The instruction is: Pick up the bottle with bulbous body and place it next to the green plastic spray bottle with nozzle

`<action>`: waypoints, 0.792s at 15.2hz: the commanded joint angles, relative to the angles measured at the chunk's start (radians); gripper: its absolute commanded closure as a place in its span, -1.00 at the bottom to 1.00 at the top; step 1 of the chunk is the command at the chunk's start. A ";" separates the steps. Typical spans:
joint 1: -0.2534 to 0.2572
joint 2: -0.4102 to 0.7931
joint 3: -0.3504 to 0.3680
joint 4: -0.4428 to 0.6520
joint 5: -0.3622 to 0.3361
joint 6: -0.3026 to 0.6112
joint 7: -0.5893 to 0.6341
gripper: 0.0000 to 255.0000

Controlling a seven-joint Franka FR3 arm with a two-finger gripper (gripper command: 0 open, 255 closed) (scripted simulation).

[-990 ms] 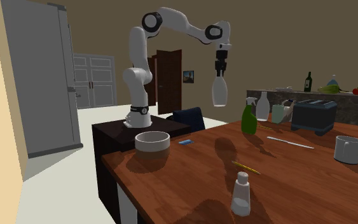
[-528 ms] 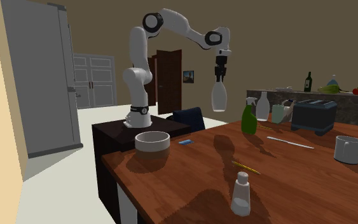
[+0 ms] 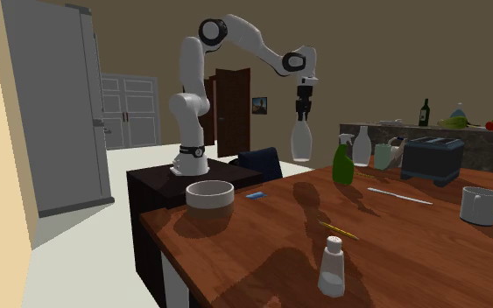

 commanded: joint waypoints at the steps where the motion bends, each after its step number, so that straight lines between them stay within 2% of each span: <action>1: 0.002 0.009 0.000 -0.019 -0.005 0.028 0.005 1.00; 12: 0.010 0.080 -0.005 -0.092 -0.046 0.164 0.031 1.00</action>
